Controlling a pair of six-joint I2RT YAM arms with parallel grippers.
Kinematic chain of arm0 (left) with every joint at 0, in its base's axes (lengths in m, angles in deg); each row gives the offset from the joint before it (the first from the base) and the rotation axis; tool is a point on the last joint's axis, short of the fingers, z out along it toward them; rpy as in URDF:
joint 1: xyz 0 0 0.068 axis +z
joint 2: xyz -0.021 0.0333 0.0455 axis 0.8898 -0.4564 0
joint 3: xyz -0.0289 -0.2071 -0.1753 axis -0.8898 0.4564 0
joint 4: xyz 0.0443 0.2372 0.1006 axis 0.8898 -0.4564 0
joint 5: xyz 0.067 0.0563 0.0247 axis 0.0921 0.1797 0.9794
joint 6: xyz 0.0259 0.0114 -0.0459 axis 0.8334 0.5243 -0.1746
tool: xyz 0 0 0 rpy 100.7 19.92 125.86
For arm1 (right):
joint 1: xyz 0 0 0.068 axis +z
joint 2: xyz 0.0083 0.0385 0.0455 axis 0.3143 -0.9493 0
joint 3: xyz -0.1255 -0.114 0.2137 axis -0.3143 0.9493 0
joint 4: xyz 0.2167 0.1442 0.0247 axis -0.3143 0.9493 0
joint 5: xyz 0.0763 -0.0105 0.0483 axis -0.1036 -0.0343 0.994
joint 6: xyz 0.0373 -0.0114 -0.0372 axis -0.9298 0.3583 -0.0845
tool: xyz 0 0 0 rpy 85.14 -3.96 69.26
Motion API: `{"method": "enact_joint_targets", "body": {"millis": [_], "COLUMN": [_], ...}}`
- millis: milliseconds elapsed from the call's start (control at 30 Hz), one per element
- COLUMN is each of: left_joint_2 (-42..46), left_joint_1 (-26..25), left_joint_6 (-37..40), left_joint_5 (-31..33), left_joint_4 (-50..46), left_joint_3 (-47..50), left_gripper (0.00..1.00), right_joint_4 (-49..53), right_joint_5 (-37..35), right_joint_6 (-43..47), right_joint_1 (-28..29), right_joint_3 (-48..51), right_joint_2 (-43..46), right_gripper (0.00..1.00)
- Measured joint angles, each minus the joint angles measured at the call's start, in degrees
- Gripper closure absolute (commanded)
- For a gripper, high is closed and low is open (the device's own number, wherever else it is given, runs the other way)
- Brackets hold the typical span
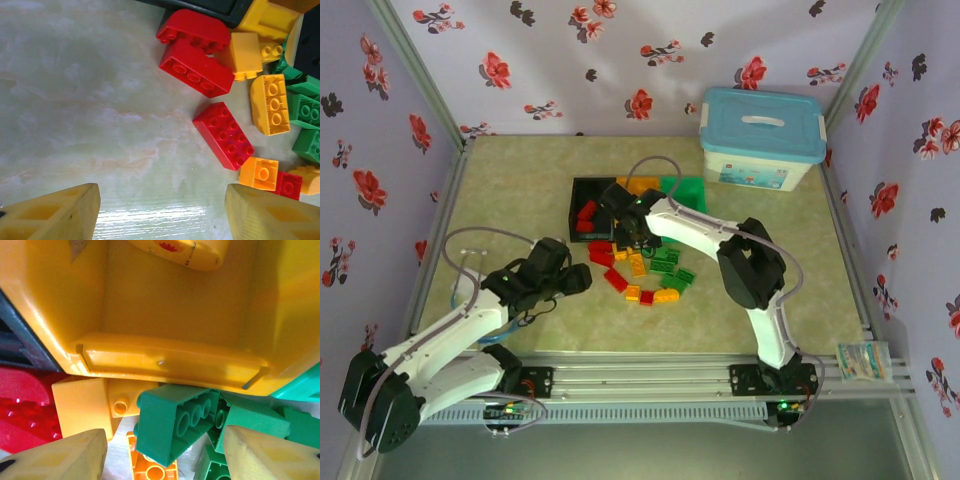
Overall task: Sort the legos into containers by color
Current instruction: Pick up the lego from the center of the table.
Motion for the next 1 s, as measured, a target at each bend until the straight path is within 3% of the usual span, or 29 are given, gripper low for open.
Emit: {"method": "enact_joint_targets", "body": {"millis": [333, 567, 833, 1000], "left_joint_2": [1.2, 1.9, 2.2, 2.2], "left_joint_1": [0.0, 0.0, 0.0, 0.0], "left_joint_6": [-0.1, -0.3, -0.3, -0.5], "left_joint_5": [0.4, 0.8, 1.0, 1.3], "left_joint_4": [0.0, -0.2, -0.2, -0.3], "left_joint_3": [1.2, 1.3, 1.3, 1.3], "left_gripper": [0.33, 0.33, 0.34, 0.34], "right_joint_4": [1.2, 1.8, 2.5, 2.5], "right_joint_5": [-1.1, -2.0, -3.4, -3.6], "right_joint_6": [-1.4, -1.9, -2.4, -2.7], "right_joint_1": [0.0, 0.0, 0.5, 0.6], "right_joint_3": [-2.1, -2.1, -1.4, 1.3], "right_joint_2": [-3.3, -3.8, -1.9, 2.1], "right_gripper": [0.48, 0.67, 0.78, 0.79]}}
